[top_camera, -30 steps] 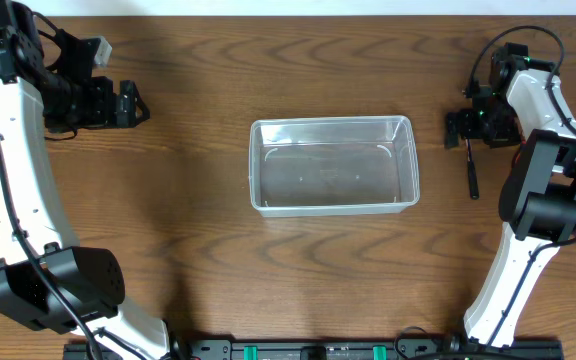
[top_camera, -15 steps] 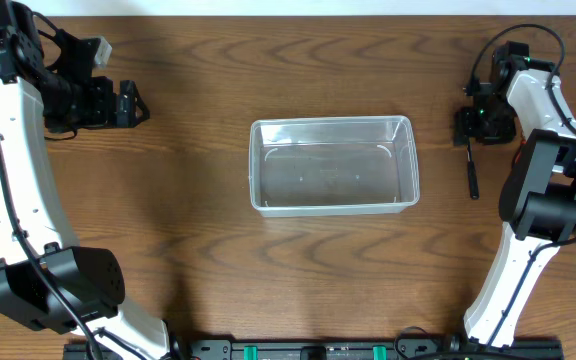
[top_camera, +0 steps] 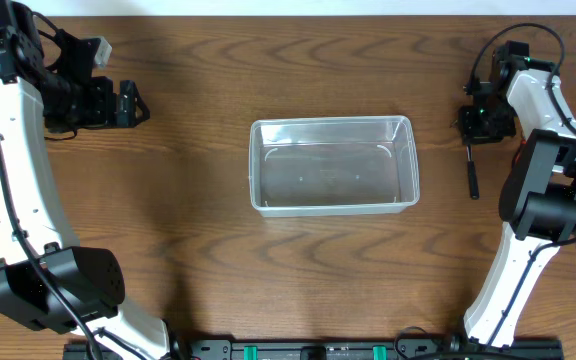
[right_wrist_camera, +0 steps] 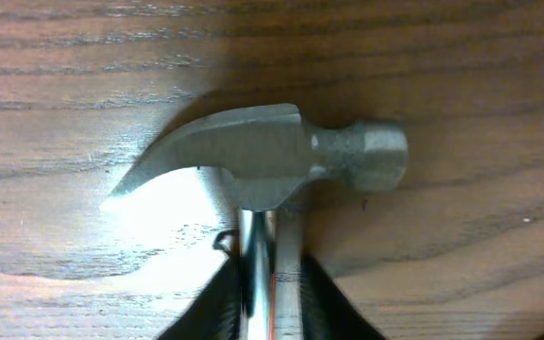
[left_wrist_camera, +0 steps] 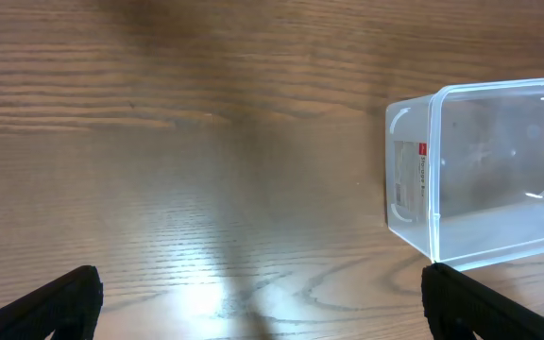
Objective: Pack container
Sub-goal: 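Lower the right gripper onto the hammer handle below the head and close, then lift the hammer and carry it left over the clear container, then lower the hammer into the container, open the right gripper, withdraw, then move the right gripper over the red-black pliers, then lower the right gripper onto the pliers' handles and close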
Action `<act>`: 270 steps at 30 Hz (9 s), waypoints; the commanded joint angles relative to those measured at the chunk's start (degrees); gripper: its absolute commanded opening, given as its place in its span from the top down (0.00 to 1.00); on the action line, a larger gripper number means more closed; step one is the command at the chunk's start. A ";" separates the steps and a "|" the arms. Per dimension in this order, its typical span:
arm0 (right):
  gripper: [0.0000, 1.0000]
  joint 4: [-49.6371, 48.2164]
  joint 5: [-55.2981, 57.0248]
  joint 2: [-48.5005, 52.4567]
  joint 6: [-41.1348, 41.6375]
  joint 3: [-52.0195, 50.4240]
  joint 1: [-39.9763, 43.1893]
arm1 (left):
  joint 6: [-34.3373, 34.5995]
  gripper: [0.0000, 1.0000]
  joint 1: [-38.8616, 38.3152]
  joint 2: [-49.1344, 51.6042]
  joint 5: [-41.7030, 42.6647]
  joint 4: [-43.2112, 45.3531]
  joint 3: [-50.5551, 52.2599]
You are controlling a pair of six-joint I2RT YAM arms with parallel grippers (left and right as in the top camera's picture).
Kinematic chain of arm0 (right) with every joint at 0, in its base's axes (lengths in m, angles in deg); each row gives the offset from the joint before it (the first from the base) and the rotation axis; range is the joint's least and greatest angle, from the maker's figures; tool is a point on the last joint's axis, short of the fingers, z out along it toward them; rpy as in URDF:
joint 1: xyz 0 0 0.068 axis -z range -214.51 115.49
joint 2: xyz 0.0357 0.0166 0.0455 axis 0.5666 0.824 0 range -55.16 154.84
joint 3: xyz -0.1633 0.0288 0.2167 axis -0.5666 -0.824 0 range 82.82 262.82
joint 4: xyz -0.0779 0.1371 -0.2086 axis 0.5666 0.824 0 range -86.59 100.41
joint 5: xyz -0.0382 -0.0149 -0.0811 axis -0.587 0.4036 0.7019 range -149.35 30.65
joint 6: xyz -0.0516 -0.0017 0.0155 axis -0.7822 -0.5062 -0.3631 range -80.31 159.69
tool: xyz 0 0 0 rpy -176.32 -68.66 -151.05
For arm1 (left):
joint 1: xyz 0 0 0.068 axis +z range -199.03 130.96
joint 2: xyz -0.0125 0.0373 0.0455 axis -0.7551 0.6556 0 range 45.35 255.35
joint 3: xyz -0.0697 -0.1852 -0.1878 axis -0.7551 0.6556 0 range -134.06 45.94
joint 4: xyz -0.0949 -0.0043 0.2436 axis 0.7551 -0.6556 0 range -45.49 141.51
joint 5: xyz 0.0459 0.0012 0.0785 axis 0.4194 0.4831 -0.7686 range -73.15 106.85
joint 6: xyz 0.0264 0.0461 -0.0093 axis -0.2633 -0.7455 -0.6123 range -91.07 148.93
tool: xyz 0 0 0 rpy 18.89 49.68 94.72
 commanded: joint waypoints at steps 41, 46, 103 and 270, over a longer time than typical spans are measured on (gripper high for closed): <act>0.99 37.16 -5.55 -5.40 -17.55 55.87 -34.84 | -0.57 0.02 0.20 -0.20 -0.48 -1.33 0.24; 0.99 37.16 -5.62 -8.50 -16.96 50.23 -39.15 | -0.57 0.02 0.20 -0.20 -0.48 -1.31 0.24; 0.01 31.91 6.43 -33.86 0.83 23.45 -21.84 | -0.52 0.02 0.20 -0.20 -0.46 -0.02 0.24; 0.01 -1.44 1.49 -1.49 6.14 -3.13 10.69 | -0.55 0.02 0.20 -0.20 -0.48 -1.49 0.24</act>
